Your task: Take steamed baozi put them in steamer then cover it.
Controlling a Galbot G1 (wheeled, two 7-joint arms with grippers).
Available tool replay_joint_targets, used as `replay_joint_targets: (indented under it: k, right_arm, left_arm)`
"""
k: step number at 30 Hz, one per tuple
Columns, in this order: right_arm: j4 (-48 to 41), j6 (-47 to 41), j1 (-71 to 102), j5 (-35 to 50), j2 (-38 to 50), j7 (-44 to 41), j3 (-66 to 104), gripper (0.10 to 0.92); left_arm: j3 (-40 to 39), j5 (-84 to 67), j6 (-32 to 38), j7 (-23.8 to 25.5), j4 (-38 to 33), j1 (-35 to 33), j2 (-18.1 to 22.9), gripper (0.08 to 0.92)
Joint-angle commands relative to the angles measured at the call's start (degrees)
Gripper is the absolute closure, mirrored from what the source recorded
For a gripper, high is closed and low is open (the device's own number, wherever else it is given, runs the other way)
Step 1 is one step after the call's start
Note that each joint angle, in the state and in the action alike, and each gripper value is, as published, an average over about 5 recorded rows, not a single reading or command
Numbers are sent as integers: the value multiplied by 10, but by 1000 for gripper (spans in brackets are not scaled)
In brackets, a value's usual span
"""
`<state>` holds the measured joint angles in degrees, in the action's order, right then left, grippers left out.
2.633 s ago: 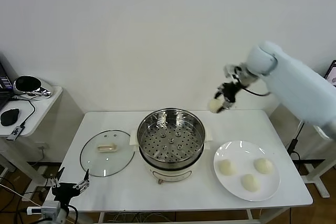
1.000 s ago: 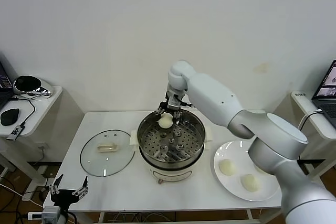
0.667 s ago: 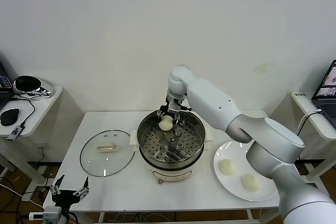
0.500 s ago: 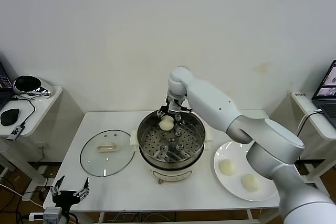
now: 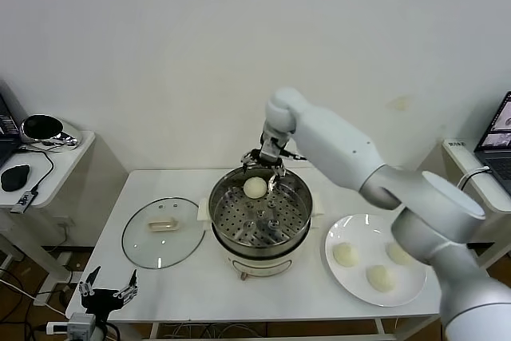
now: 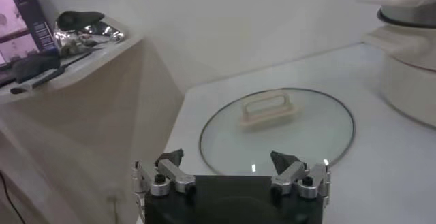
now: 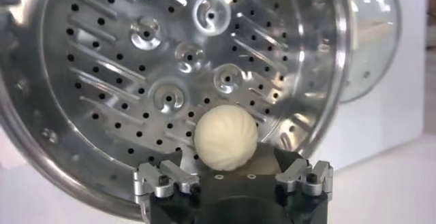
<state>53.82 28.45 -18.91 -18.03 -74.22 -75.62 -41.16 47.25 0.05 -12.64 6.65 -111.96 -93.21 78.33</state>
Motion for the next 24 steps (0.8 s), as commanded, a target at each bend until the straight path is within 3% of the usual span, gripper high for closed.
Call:
replay_joint_targets:
  k: [1, 7, 14, 18, 24]
  right_arm:
    - [67, -157, -67, 161, 96, -12, -59, 203]
    - [164, -358, -146, 270, 223, -1, -146, 203]
    - [276, -553, -139, 305, 362, -11, -167, 203]
    - [323, -610, -65, 260, 421, -21, -108, 203]
    - [360, -615, 82, 192, 465, -25, 0, 203]
  left_arm:
    - [-1, 0, -2, 2, -1, 1, -1, 177]
    - [-5, -1, -8, 6, -4, 9, -4, 177]
    - [-10, -2, -9, 6, -5, 8, -7, 177]
    - [-11, -1, -11, 7, -11, 3, -6, 177]
    - [-12, 0, -14, 8, -22, -8, -2, 177]
